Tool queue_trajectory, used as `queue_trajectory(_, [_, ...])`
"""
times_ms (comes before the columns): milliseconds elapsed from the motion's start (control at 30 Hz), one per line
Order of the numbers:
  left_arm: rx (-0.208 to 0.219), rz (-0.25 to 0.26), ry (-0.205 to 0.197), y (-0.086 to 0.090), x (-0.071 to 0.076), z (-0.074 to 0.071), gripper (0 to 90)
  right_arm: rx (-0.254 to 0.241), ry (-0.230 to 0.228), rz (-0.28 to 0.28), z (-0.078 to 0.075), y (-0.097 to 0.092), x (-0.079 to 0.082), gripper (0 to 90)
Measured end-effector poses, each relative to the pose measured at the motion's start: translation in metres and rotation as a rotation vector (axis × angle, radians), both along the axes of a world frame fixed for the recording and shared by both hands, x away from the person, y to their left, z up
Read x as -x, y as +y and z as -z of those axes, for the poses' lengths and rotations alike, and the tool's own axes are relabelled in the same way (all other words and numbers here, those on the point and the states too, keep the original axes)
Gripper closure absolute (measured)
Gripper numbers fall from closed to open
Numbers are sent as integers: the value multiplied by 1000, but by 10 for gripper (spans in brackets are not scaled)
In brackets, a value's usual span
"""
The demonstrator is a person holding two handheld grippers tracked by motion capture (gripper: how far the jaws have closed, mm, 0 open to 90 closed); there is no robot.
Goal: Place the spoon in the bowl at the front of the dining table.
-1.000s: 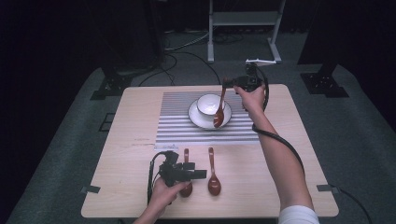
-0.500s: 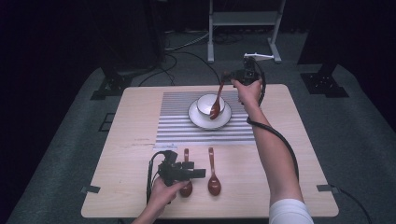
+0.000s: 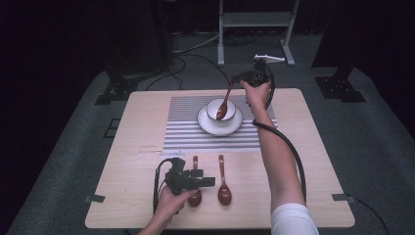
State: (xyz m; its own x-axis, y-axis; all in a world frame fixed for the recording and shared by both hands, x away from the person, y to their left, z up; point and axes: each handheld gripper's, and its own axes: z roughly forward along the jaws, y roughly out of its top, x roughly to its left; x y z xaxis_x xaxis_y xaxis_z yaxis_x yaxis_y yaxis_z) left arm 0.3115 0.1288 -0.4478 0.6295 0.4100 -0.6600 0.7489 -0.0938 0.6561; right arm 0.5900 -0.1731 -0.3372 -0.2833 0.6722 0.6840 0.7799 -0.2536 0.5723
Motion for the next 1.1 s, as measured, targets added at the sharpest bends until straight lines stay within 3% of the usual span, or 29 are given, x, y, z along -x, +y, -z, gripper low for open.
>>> queue_trajectory(467, [2,-2,-4,1,0,0,11,5,10,38,10,-1,-7,827])
queue_trajectory(1100, [-1,1,-4,0,0,0,12,-50,25,103,30,-11,-9,826])
